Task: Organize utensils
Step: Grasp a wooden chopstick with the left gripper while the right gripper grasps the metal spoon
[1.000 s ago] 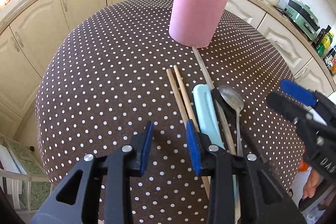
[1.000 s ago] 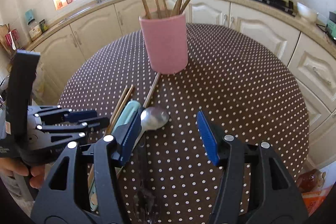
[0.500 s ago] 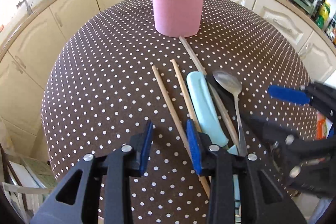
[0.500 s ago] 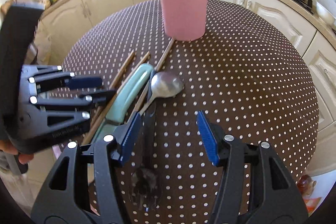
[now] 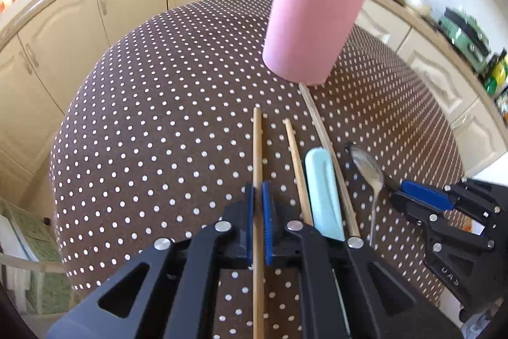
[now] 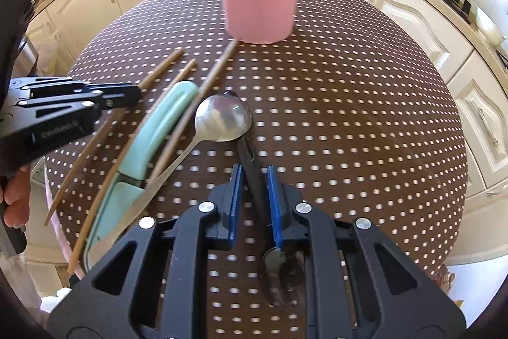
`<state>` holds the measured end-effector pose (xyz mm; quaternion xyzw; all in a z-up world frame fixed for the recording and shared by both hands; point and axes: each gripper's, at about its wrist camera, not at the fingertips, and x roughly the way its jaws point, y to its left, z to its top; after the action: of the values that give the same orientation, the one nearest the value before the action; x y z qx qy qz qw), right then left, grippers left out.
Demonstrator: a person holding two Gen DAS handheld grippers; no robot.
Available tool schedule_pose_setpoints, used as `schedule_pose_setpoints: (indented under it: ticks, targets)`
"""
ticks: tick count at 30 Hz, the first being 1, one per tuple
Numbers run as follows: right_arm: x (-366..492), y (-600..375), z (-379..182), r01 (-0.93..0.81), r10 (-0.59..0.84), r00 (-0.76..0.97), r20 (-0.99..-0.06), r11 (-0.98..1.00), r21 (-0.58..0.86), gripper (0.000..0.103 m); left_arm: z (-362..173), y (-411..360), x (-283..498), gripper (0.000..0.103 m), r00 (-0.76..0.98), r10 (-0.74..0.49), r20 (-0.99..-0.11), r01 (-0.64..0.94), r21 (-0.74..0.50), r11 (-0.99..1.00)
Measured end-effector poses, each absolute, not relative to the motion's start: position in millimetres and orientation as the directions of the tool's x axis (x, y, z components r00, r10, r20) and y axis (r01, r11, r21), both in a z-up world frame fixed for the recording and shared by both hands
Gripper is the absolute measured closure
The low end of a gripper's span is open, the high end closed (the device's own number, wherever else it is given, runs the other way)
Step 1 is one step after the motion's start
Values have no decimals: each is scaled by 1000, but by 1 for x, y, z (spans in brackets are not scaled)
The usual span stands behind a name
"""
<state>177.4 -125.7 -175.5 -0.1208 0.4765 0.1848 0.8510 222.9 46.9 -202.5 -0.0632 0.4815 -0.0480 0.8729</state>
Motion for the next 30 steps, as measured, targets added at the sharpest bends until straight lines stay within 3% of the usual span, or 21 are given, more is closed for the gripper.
schedule_pose_setpoints:
  ticks: [7, 12, 23, 30]
  targets:
    - [194, -152, -174, -319, 113, 523, -845, 945, -72, 91, -195, 59, 226, 98, 572, -166, -803, -10, -210, 978]
    - [205, -159, -173, -315, 155, 498, -853, 949, -11, 91, -192, 55, 236, 98, 565, -177, -806, -5, -218, 976]
    - [209, -185, -153, -212, 396, 460, -794, 918, 335, 90, -193, 50, 236, 98, 568, -216, -794, 17, -251, 968]
    - [214, -160, -167, -180, 425, 421, -801, 905, 385, 91, -190, 45, 231, 98, 578, -232, -782, 33, -261, 965]
